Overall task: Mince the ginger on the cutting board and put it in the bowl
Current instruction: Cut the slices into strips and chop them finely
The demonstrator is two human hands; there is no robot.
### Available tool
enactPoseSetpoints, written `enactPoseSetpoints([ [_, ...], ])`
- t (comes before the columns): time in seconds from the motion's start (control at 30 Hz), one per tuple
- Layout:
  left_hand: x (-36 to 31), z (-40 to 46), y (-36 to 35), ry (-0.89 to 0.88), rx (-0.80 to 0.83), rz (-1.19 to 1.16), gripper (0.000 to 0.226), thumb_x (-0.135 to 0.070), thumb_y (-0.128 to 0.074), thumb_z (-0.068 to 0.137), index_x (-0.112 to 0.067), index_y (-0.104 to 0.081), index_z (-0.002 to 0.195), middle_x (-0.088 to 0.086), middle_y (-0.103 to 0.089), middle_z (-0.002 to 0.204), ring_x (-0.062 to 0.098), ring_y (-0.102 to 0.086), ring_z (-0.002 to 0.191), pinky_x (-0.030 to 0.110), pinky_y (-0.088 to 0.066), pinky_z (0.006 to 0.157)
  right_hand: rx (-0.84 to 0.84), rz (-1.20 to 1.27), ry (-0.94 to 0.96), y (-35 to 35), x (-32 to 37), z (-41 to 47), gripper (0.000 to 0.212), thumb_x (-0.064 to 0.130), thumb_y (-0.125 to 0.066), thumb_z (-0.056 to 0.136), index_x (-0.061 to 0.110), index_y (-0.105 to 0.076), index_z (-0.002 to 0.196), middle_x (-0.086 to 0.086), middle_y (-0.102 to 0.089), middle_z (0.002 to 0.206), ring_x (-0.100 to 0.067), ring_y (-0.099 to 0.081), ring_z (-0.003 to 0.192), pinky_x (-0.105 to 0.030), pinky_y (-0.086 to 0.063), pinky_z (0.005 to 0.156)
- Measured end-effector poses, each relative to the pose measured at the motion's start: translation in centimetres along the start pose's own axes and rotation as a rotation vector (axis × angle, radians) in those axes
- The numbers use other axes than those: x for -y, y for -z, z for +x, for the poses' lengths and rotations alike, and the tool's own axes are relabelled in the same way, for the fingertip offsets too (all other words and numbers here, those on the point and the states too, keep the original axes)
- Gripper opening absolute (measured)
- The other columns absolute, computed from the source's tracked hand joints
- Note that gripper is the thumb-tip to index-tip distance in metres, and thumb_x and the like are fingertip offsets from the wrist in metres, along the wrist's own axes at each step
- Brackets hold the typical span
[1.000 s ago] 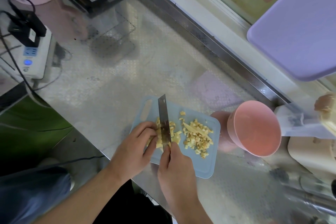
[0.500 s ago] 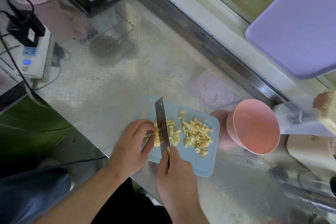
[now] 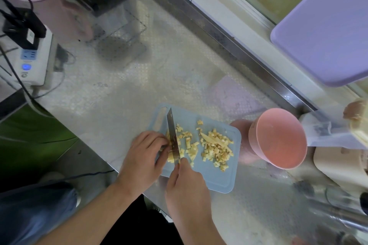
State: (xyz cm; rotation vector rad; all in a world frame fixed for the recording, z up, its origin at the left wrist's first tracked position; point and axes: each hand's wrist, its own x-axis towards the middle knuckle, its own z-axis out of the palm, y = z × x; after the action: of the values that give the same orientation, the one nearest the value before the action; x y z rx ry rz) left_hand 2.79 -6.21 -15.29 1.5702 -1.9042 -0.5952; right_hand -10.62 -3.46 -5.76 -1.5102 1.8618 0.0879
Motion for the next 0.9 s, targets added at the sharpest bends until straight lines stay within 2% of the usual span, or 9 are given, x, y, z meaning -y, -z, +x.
enactPoseSetpoints([
  [0.1,0.0,0.0,0.1,0.001,0.007,-0.001,0.014,-0.025,-0.063,0.098,-0.013,-0.071,0.096,-0.007,-0.066,0.102,0.017,-0.060,0.103,0.030,-0.048,0.096,0.001,-0.018,-0.004,-0.3,0.2,0.3,0.015,0.029,-0.032,0.110,0.023,-0.039,0.099,0.002,-0.057,0.079,-0.026,-0.065,0.080,-0.037,-0.047,0.066],
  [0.2,-0.1,0.0,0.2,0.006,0.024,-0.001,0.013,-0.025,-0.065,0.097,-0.014,-0.072,0.097,-0.008,-0.066,0.103,0.016,-0.059,0.104,0.030,-0.047,0.096,-0.025,-0.033,0.021,-0.9,-0.2,0.6,0.015,0.030,-0.031,0.111,0.024,-0.038,0.099,0.004,-0.053,0.075,-0.026,-0.064,0.078,-0.038,-0.048,0.067],
  [0.37,-0.2,0.0,0.8,0.040,0.050,-0.047,0.016,-0.027,-0.058,0.101,-0.016,-0.070,0.103,-0.010,-0.064,0.107,0.013,-0.056,0.108,0.026,-0.045,0.099,-0.090,0.036,0.036,-1.2,-0.8,0.6,0.022,0.031,-0.035,0.111,0.024,-0.039,0.091,0.004,-0.047,0.065,-0.018,-0.047,0.057,-0.029,-0.035,0.053],
  [0.53,0.3,-0.7,1.6,0.066,0.046,-0.050,0.018,-0.028,-0.054,0.097,-0.019,-0.068,0.105,-0.012,-0.062,0.108,0.014,-0.055,0.109,0.031,-0.046,0.100,-0.094,0.091,0.031,-0.2,-0.9,-0.7,0.026,0.031,-0.038,0.110,0.028,-0.036,0.084,0.002,-0.048,0.062,-0.019,-0.045,0.053,-0.030,-0.035,0.050],
  [0.63,0.5,-1.1,1.5,0.075,0.056,-0.017,0.021,-0.032,-0.057,0.092,-0.021,-0.068,0.107,-0.013,-0.061,0.108,0.015,-0.056,0.109,0.034,-0.044,0.100,-0.092,0.091,0.026,0.1,-0.9,-1.2,0.033,0.033,-0.038,0.110,0.029,-0.029,0.078,0.000,-0.050,0.063,-0.020,-0.047,0.055,-0.030,-0.034,0.050],
  [0.9,0.5,-1.1,0.9,0.082,0.056,0.018,0.017,-0.035,-0.053,0.091,-0.026,-0.066,0.098,-0.014,-0.060,0.101,0.016,-0.055,0.100,0.030,-0.037,0.090,-0.039,0.045,0.019,-0.6,-0.4,-1.5,0.029,0.035,-0.033,0.111,0.027,-0.032,0.083,0.003,-0.047,0.068,-0.018,-0.047,0.063,-0.029,-0.034,0.055],
])
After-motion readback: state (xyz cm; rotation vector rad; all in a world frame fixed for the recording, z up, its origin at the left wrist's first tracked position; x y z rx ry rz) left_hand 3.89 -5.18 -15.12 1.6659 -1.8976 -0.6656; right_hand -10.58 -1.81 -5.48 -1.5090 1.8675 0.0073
